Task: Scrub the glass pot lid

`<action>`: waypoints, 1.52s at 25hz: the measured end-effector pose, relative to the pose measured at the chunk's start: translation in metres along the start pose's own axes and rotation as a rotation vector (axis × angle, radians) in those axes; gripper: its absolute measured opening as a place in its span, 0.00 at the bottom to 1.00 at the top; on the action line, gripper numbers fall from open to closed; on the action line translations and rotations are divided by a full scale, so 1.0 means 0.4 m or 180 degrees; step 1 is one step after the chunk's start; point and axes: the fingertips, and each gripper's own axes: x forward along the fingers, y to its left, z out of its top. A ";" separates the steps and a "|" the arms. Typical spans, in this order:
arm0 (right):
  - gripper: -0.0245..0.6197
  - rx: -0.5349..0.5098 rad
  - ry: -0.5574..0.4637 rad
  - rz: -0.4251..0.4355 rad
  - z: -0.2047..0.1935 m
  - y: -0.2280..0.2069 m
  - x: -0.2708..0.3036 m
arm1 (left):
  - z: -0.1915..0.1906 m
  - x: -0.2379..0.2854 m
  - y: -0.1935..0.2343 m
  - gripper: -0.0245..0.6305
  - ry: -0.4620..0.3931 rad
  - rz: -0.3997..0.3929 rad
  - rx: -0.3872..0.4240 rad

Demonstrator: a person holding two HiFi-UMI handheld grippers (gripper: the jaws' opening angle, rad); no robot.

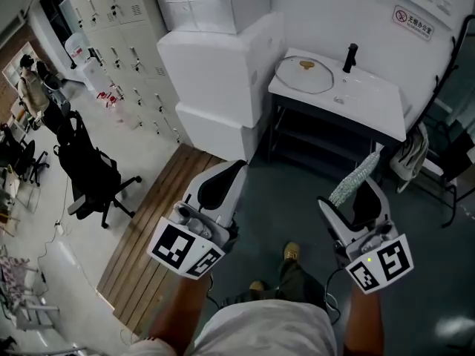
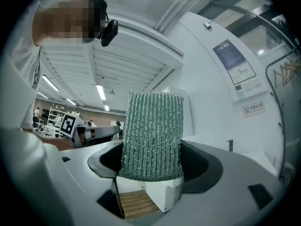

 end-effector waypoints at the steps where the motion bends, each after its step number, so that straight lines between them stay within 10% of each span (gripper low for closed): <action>1: 0.58 0.0002 -0.0007 -0.0005 -0.002 -0.010 0.008 | -0.004 0.010 0.007 0.06 0.0006 0.0000 0.0003; 38: 0.58 0.0001 0.0056 0.0360 -0.086 -0.817 0.470 | -0.244 0.843 0.333 0.06 0.0330 0.0416 0.0152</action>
